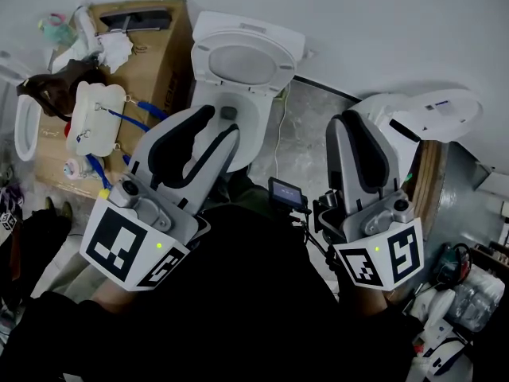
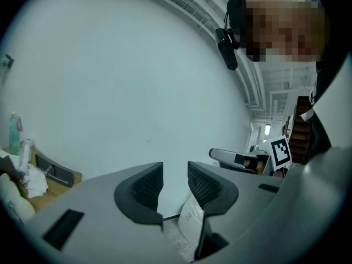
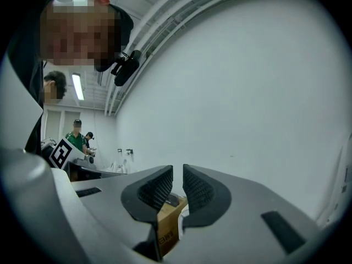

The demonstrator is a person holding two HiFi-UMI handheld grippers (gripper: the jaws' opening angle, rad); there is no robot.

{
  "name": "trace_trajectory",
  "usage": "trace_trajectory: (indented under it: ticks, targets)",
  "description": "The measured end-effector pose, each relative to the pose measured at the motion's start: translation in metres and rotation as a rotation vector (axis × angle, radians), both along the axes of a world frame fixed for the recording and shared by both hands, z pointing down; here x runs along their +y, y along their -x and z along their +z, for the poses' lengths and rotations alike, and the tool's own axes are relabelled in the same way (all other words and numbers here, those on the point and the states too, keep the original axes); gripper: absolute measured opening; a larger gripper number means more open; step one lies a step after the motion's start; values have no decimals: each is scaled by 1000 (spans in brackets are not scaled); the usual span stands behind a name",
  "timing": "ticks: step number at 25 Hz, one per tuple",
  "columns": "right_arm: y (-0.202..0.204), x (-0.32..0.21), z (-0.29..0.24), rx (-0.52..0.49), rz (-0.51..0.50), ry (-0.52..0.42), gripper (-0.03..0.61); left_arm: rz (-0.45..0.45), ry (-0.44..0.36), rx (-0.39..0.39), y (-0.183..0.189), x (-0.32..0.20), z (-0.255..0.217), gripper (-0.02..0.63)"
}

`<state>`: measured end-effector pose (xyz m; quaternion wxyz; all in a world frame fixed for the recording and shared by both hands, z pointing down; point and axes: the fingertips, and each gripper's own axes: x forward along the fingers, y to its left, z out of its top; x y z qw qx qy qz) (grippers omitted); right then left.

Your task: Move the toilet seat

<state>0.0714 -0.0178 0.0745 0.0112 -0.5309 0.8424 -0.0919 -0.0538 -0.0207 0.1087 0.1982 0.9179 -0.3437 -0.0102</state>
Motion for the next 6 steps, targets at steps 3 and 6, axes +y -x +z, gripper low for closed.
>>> trace_trajectory:
  ticks: [3,6]
  targets:
    - [-1,-2,1,1,-1,0,78,6,-3,-6,-3,-1,1,149]
    - [-1,-4,3,15,-5,0,78,2,-6,-5,-4,-4,1,147]
